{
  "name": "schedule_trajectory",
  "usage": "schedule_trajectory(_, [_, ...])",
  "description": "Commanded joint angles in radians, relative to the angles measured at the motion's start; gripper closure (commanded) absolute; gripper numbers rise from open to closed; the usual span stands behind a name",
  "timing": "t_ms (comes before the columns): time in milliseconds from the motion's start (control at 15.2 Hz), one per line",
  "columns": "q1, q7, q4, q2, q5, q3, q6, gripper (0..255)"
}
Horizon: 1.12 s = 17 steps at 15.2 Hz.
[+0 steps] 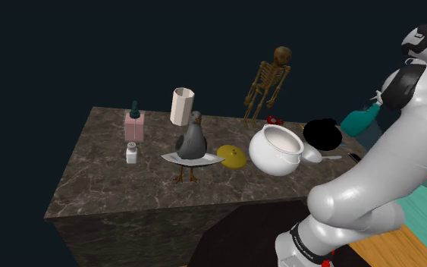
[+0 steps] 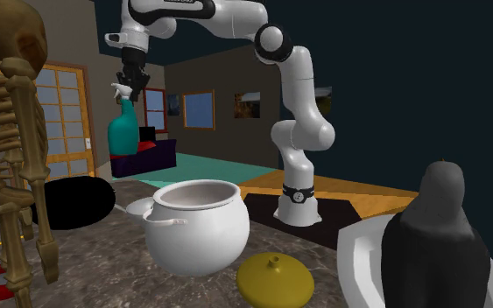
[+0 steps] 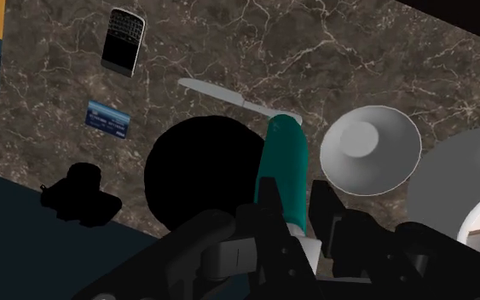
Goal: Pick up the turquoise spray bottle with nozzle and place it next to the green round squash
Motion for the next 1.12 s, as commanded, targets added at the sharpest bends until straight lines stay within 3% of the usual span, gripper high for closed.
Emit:
schedule_trajectory(0, [-0.060,-0.066,0.082,0.075,0.063,-0.017,-0.033,255])
schedule_trajectory(330, [-0.267,-0.199,0.320,0.269,0.214,-0.016,-0.131,255])
schedule_trajectory(396, [-0.284,-0.205,0.339,0.282,0.223,-0.013,-0.138,255])
schedule_trajectory(1056, [-0.207,-0.213,0.117,0.226,0.184,-0.021,0.030,255])
